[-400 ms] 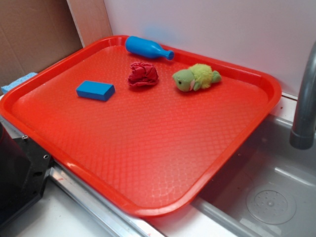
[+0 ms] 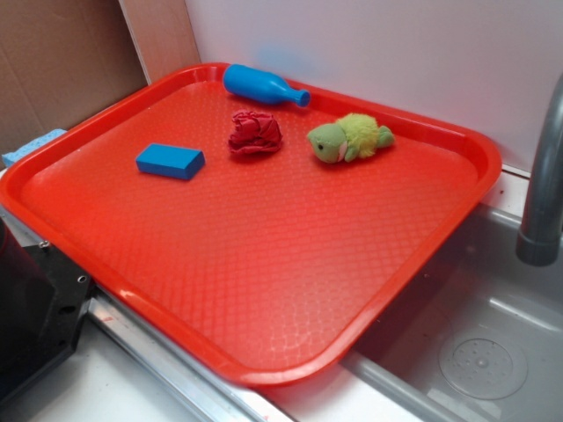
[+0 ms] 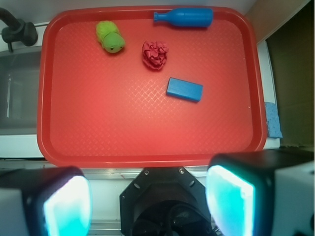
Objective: Grab the green animal.
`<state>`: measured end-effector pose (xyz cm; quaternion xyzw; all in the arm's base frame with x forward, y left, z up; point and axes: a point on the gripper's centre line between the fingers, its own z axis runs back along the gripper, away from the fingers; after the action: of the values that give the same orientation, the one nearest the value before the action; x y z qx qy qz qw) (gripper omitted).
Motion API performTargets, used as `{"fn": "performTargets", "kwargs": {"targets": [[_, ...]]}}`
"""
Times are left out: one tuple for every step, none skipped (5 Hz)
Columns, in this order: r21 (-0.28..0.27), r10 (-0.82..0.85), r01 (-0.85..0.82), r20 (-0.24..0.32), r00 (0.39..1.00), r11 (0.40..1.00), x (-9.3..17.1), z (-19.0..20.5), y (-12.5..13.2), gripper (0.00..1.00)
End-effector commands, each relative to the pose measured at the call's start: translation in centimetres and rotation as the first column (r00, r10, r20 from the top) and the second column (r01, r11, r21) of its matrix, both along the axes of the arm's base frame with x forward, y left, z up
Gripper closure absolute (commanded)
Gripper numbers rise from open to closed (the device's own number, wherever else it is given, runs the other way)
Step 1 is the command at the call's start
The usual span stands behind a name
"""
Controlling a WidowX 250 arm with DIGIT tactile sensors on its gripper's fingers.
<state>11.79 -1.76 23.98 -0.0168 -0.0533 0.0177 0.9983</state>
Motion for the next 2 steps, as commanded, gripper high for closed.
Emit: {"fn": "performTargets", "kwargs": {"targets": [[0.064,0.101,-0.112,0.157,0.982,0.992,3.3,-1.3,-0.5,0.0],[0.07,0.115,-0.131,0.198,0.974,0.989,5.6,-2.9,-0.5,0.0]]}}
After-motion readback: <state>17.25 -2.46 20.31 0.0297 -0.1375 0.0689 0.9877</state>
